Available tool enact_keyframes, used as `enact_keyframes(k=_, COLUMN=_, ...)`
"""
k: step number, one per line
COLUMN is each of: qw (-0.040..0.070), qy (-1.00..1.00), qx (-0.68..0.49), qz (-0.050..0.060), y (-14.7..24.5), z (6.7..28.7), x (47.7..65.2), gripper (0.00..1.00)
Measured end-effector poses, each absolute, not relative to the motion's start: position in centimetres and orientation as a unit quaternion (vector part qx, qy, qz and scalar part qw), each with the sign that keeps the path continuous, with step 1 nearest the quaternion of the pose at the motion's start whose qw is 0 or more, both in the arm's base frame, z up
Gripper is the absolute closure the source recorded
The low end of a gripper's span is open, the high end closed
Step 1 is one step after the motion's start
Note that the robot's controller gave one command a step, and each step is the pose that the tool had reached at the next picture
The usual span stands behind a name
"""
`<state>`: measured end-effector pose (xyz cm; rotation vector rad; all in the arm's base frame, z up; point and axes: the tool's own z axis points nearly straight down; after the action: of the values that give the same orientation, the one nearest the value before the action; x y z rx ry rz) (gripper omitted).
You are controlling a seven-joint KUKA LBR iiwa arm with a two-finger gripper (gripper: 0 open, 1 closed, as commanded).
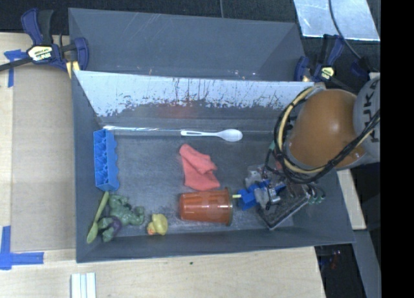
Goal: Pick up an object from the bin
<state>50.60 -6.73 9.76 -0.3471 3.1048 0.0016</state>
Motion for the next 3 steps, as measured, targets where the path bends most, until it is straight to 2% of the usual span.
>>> enact_keyframes(k=1, qw=0.011, qy=0.994, qx=-0.111, qz=0.0, y=-6.8, z=12.0, x=50.7, gripper=1.0)
enact_keyframes(k=3, qw=0.009, qy=0.994, qx=-0.111, qz=0.0, y=-6.7, z=18.1, x=50.6, gripper=1.0)
